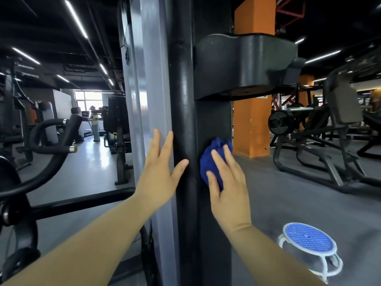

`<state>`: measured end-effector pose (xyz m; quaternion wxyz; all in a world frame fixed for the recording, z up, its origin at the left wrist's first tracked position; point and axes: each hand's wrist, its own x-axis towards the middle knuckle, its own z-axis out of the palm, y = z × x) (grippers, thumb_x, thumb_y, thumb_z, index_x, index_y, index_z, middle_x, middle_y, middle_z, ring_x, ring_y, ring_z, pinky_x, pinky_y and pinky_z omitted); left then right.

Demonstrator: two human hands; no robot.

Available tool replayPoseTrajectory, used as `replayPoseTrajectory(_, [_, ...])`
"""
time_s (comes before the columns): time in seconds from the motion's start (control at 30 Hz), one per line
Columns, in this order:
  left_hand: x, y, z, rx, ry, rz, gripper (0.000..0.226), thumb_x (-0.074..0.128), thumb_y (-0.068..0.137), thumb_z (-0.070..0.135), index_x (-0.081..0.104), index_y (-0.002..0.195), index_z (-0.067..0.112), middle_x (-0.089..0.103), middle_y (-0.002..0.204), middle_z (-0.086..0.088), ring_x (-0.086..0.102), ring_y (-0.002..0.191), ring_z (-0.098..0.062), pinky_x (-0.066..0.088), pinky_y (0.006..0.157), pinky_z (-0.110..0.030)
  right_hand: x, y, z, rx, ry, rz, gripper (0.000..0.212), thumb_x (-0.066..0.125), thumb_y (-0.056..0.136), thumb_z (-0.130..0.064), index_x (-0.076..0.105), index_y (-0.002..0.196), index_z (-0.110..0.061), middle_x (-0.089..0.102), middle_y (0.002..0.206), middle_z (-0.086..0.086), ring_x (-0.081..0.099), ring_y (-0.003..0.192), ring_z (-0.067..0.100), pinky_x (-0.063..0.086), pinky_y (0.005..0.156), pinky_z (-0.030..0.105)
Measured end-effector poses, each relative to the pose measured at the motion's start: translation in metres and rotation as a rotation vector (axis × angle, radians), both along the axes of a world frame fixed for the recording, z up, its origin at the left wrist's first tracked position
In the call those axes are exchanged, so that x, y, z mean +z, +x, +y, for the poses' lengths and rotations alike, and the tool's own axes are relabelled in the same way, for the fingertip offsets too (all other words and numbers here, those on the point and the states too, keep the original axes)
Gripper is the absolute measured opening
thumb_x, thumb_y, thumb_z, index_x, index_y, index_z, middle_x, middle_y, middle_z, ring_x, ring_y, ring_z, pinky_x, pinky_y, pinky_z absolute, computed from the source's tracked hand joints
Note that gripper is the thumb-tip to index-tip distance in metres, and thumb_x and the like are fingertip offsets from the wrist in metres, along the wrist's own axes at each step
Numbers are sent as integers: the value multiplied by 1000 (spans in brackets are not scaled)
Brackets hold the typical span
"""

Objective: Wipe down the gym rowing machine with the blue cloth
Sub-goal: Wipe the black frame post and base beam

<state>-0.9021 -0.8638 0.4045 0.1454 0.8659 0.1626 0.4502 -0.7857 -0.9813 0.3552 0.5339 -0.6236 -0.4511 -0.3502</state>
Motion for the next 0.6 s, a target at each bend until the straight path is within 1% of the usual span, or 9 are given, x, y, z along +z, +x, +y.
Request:
replayPoseTrajectory(0.07, [-3, 2, 0, 2, 6, -4, 76, 44, 96, 48, -6, 153, 39, -29, 155, 18, -19, 143, 0, 6, 116, -24, 4, 3, -1, 25, -21, 23, 45, 49, 102, -27, 43, 146, -31, 25, 155, -18, 23, 141, 0, 23, 116, 20])
replayPoseTrajectory(0.17, [-2, 4, 0, -6, -20, 9, 76, 43, 96, 48, -9, 151, 41, -32, 152, 20, -19, 145, -2, 4, 115, -22, 62, 5, 6, 21, 14, 46, 47, 47, 103, -20, 40, 149, -27, 25, 160, -6, 23, 147, 12, 16, 115, 17])
replayPoseTrajectory(0.23, [-2, 4, 2, -20, -46, 11, 76, 43, 96, 48, -9, 151, 42, -31, 154, 20, -18, 146, -2, 4, 115, -21, 86, 7, 12, -11, 51, 30, 48, 43, 105, -22, 34, 152, -27, 20, 163, -3, 19, 148, 15, 14, 115, 18])
replayPoseTrajectory(0.3, [-3, 4, 1, -21, -50, 6, 77, 44, 96, 47, -9, 152, 42, -29, 157, 19, -18, 147, -2, 6, 115, -21, 66, 9, 16, -26, 43, -16, 51, 37, 106, -27, 24, 155, -32, 10, 164, -7, 11, 149, 11, 15, 116, 21])
replayPoseTrajectory(0.37, [-4, 4, -1, -9, -51, -1, 76, 44, 96, 46, -8, 152, 42, -27, 158, 18, -16, 147, -3, 7, 116, -22, 12, 7, 14, -58, -2, -47, 53, 29, 105, -34, 12, 155, -40, -2, 163, -16, 6, 150, 8, 20, 115, 23])
replayPoseTrajectory(0.4, [-3, 4, -2, 2, -53, 3, 75, 43, 97, 46, -8, 152, 41, -26, 158, 17, -15, 148, -4, 8, 116, -23, -21, 3, 11, -76, -37, -47, 54, 26, 104, -36, 8, 155, -43, -5, 163, -17, 7, 151, 9, 22, 114, 23])
replayPoseTrajectory(0.47, [-3, 4, -6, 32, -43, 13, 74, 41, 97, 46, -7, 153, 40, -24, 159, 16, -12, 149, -7, 10, 114, -23, -73, -2, 6, -82, -96, -24, 57, 25, 102, -37, 3, 154, -45, -6, 164, -17, 12, 151, 13, 26, 113, 26])
replayPoseTrajectory(0.53, [-6, 3, -9, 50, -7, 7, 72, 40, 98, 46, -6, 153, 40, -22, 160, 15, -9, 150, -9, 14, 110, -20, -81, 0, 4, -45, -113, -19, 57, 25, 102, -35, 5, 154, -45, -3, 165, -16, 11, 151, 15, 29, 113, 27])
replayPoseTrajectory(0.6, [-11, 3, -11, 41, 22, 16, 71, 39, 99, 46, -8, 152, 42, -23, 160, 16, -10, 150, -8, 15, 111, -21, -45, 5, 5, -29, -108, -88, 54, 28, 102, -31, 16, 155, -40, 0, 164, -13, 8, 151, 13, 26, 113, 24])
